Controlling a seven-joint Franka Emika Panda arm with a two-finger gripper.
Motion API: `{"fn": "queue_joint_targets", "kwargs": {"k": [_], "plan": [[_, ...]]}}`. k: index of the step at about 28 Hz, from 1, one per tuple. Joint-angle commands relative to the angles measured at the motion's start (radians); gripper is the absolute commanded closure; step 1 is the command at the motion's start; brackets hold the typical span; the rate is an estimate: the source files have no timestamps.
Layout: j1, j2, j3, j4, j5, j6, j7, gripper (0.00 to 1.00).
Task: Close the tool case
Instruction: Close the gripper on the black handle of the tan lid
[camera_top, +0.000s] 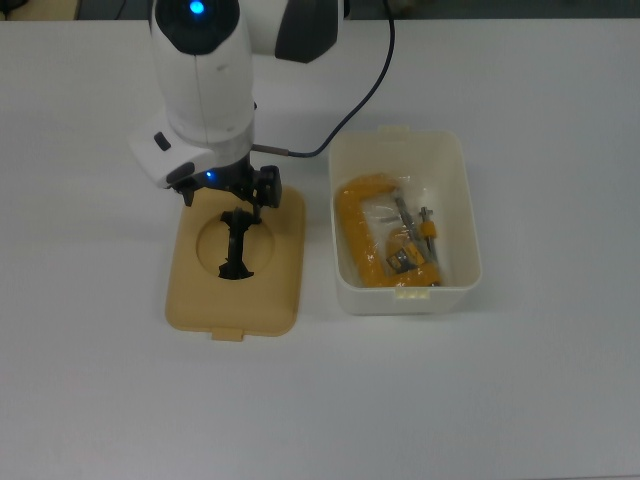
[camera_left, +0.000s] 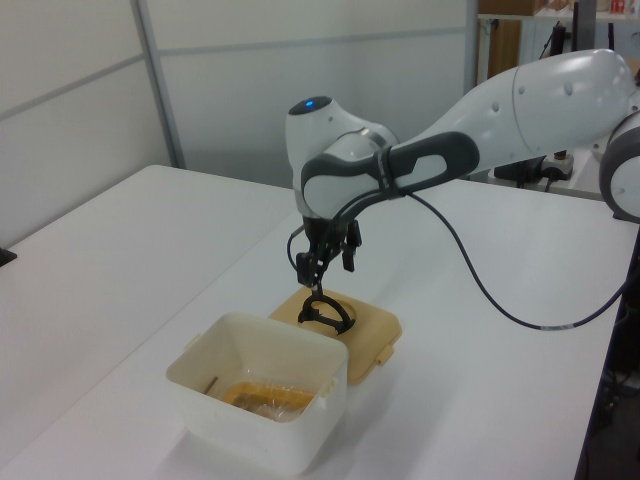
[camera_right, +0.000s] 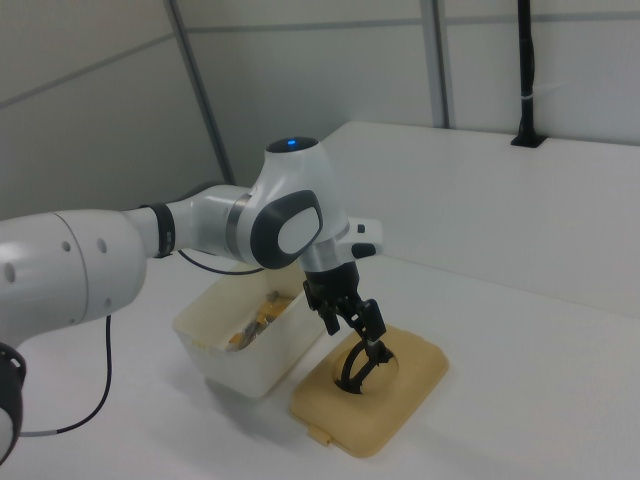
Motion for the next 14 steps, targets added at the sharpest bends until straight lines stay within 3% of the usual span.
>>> {"fn": "queue_joint_targets", "kwargs": {"k": [1, 8, 13, 14], "plan": [[-0.002, 0.021, 0.030, -0.020, -0.048, 0.053, 0.064, 0.08], [-0.002, 0.048, 0.030, -0.020, -0.057, 0.081, 0.082, 0.16], [-0.003, 0.060, 0.032, -0.018, -0.072, 0.087, 0.082, 0.48], [-0.003, 0.064, 0.032, -0.020, -0.072, 0.090, 0.084, 0.61]]}}
